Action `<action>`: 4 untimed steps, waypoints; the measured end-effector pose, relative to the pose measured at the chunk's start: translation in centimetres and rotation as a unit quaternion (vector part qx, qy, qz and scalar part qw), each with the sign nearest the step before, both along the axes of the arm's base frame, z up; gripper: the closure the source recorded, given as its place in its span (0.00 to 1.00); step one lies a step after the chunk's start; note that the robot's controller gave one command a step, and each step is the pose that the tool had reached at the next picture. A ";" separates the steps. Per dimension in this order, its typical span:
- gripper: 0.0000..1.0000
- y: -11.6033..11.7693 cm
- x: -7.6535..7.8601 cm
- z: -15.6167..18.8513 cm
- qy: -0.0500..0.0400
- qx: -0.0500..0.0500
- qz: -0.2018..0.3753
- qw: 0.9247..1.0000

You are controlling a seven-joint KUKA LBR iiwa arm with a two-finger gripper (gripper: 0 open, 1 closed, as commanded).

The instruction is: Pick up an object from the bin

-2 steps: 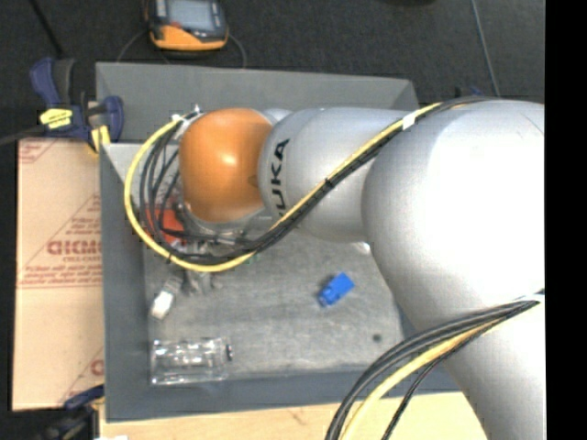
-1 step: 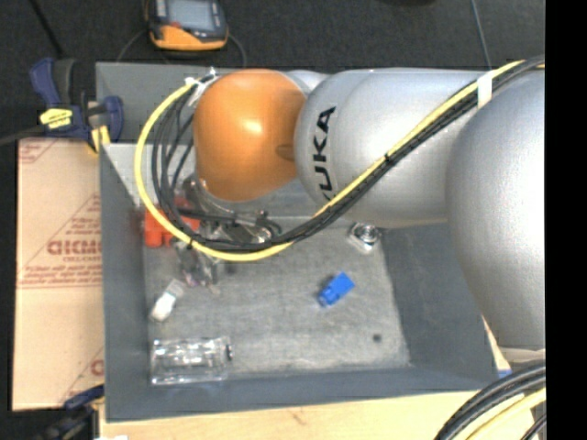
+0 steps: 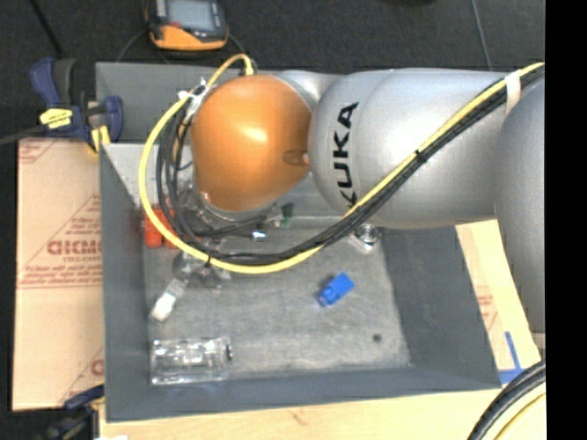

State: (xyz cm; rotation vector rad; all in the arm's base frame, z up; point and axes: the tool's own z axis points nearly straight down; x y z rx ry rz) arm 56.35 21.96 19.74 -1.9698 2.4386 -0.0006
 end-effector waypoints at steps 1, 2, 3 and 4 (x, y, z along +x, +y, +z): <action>1.00 -1.6 0.7 -1.7 -0.001 -0.001 0.248 0.969; 1.00 0.9 -5.2 -6.1 0.004 -0.001 0.197 0.980; 1.00 1.3 2.6 -2.1 -0.001 0.000 0.094 0.996; 0.00 1.3 2.4 -2.2 0.001 0.000 0.093 0.996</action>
Offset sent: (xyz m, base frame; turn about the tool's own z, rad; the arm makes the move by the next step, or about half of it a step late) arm 0.0057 -0.0152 -0.0167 -0.5038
